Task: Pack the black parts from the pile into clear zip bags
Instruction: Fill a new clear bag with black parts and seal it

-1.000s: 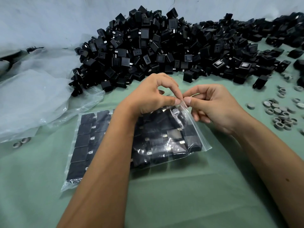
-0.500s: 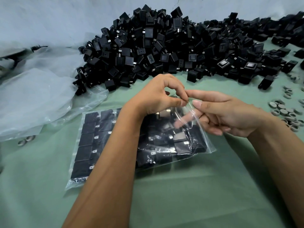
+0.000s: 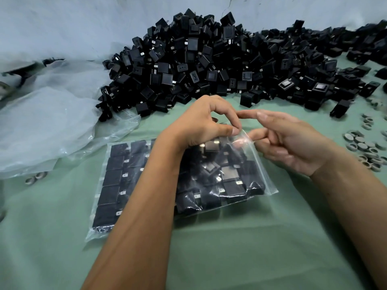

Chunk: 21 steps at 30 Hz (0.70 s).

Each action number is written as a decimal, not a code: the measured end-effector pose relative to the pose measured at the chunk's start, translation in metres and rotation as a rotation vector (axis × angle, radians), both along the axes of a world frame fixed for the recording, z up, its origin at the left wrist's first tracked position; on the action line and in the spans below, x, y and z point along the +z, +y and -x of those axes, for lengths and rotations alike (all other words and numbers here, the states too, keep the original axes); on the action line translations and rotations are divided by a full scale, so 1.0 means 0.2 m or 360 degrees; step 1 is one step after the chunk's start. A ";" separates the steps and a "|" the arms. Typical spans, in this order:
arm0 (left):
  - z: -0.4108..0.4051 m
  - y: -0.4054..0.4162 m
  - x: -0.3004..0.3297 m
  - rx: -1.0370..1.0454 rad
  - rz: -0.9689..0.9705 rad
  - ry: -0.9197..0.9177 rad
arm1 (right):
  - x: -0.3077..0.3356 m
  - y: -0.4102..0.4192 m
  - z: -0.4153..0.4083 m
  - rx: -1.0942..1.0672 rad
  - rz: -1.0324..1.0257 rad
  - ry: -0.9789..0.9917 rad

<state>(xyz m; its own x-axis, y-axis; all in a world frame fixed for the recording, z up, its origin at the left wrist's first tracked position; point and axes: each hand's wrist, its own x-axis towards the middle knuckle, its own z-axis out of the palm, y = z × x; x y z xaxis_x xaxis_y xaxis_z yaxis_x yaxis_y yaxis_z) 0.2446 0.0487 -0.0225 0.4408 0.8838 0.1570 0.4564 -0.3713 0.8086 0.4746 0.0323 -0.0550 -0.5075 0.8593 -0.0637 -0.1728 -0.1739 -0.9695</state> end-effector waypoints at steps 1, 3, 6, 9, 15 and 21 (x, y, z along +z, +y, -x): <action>0.00 0.00 0.00 0.0004 -0.0012 0.0021 | -0.02 0.02 0.02 -0.0284 -0.0031 -0.0089; -0.01 0.01 -0.01 0.0008 -0.0016 0.0046 | -0.04 0.07 0.05 -0.0885 -0.0245 -0.0466; -0.02 0.00 -0.01 0.0008 0.0053 0.0012 | -0.06 0.21 0.06 -0.1370 -0.0818 -0.1465; -0.02 0.01 -0.02 0.0006 0.0071 0.0011 | -0.03 0.39 0.10 -0.1133 -0.0885 -0.2148; -0.01 0.01 -0.02 -0.0058 0.0104 -0.0075 | -0.04 0.65 0.29 -0.0751 -0.0677 -0.2176; 0.01 0.01 -0.02 -0.0065 0.0085 -0.0091 | -0.02 0.67 0.37 -0.0622 -0.0965 -0.2110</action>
